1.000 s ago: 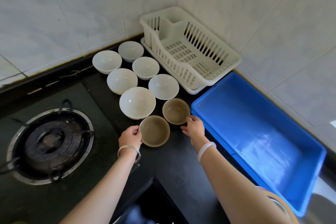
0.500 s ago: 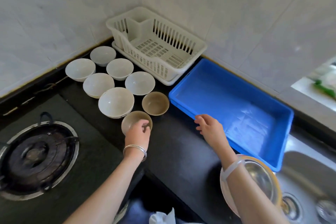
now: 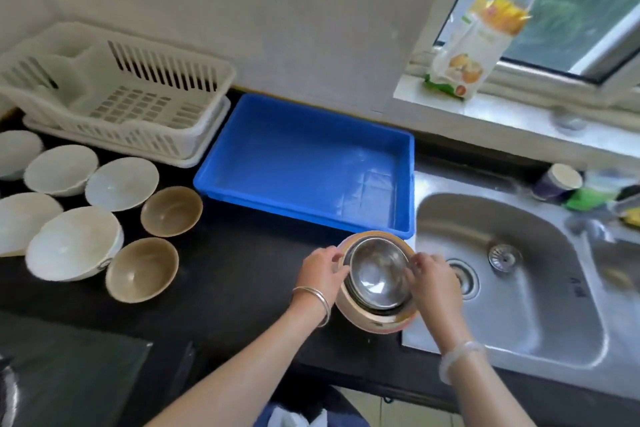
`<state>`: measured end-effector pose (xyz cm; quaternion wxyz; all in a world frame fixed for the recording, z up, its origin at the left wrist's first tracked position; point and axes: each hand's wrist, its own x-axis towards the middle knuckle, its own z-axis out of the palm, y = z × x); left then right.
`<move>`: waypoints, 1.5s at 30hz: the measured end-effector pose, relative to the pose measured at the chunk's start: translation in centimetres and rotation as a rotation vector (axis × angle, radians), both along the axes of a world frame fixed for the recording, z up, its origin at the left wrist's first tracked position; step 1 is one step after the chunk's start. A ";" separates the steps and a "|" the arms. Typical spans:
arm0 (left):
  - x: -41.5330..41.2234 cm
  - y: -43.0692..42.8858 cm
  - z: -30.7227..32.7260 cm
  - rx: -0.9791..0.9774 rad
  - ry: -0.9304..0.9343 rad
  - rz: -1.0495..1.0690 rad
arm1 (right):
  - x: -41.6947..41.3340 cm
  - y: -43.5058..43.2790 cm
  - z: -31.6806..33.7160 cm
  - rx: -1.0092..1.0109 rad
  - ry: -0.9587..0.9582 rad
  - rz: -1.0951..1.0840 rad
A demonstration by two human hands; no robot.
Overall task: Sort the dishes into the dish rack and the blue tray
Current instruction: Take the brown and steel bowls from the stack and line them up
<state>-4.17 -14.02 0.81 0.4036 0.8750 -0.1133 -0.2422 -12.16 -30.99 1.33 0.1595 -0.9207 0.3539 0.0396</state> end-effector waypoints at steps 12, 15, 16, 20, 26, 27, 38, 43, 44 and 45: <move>-1.1 -1.6 -1.0 0.096 -0.085 -0.031 | -0.4 0.5 -0.6 0.108 -0.108 -0.190; -1.2 -1.7 -1.0 0.097 -0.094 -0.031 | -0.7 0.2 -0.7 0.165 -0.146 -0.228; -1.2 -1.7 -1.0 0.100 -0.093 -0.030 | -0.9 0.1 -0.7 0.189 -0.165 -0.240; -1.0 -2.0 -0.9 0.118 -0.071 -0.031 | -1.6 -0.7 -0.4 0.304 -0.227 -0.282; -0.4 -2.9 -0.3 0.100 0.061 0.069 | -2.9 -1.5 0.6 0.413 -0.323 -0.390; -0.3 -3.1 -0.2 0.090 0.078 0.083 | -3.0 -1.6 0.7 0.418 -0.331 -0.401; -0.2 -3.8 0.8 -0.048 0.163 0.095 | -3.8 -2.4 1.6 0.521 -0.421 -0.447; 0.7 -2.9 1.6 -0.121 0.201 0.144 | -2.9 -2.5 2.8 0.614 -0.484 -0.441; 1.0 -2.5 1.8 -0.143 0.198 0.163 | -2.4 -2.4 3.2 0.635 -0.500 -0.430; 1.4 -2.0 2.0 -0.156 0.189 0.178 | -1.9 -2.3 3.8 0.653 -0.518 -0.415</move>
